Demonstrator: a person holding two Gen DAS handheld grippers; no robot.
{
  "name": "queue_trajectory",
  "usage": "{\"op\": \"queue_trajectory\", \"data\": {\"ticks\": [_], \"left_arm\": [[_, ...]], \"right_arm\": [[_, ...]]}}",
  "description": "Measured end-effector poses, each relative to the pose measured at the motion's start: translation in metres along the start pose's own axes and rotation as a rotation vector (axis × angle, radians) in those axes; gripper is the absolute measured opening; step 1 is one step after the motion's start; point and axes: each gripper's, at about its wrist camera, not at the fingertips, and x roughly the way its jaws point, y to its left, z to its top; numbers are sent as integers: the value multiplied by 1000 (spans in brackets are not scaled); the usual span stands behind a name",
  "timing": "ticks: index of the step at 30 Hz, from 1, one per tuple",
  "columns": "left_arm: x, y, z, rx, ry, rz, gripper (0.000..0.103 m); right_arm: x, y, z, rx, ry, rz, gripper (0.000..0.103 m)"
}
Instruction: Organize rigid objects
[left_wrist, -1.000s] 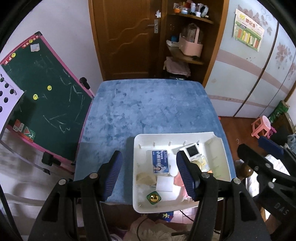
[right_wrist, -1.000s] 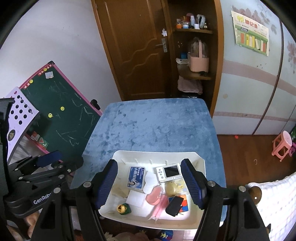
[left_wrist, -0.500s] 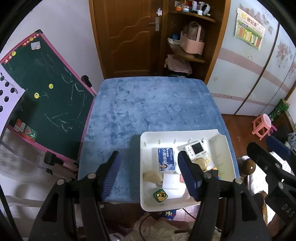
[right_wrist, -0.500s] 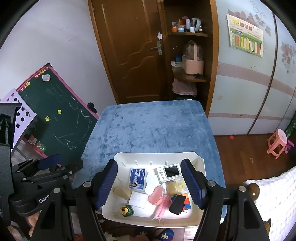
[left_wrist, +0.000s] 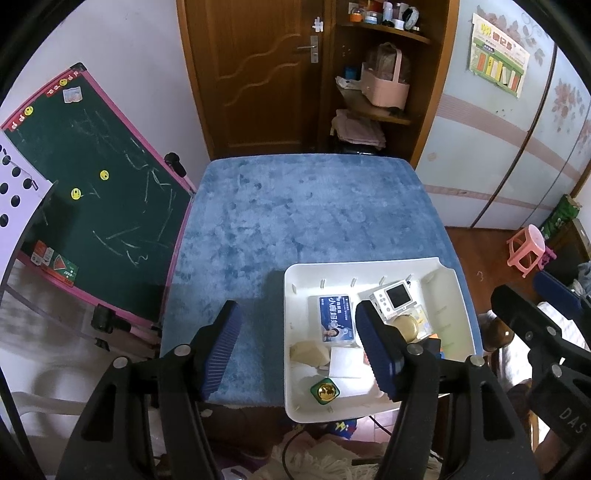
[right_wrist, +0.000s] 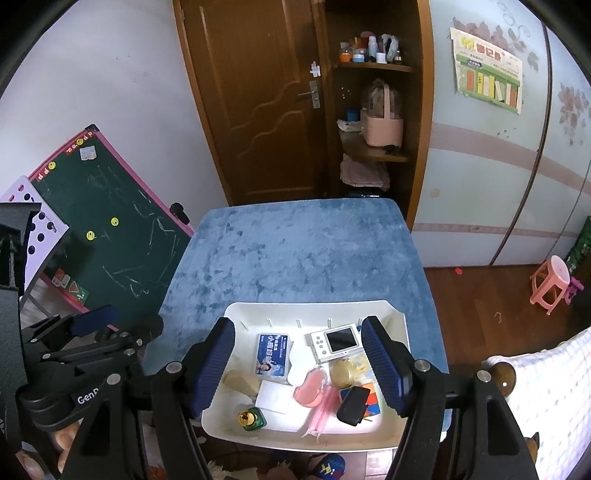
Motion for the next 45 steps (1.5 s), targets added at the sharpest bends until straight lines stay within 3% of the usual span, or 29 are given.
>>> {"op": "queue_trajectory", "data": {"ticks": [45], "left_arm": [[8, 3, 7, 27, 9, 16, 71]], "right_arm": [[8, -1, -3, 14, 28, 10, 72]]}}
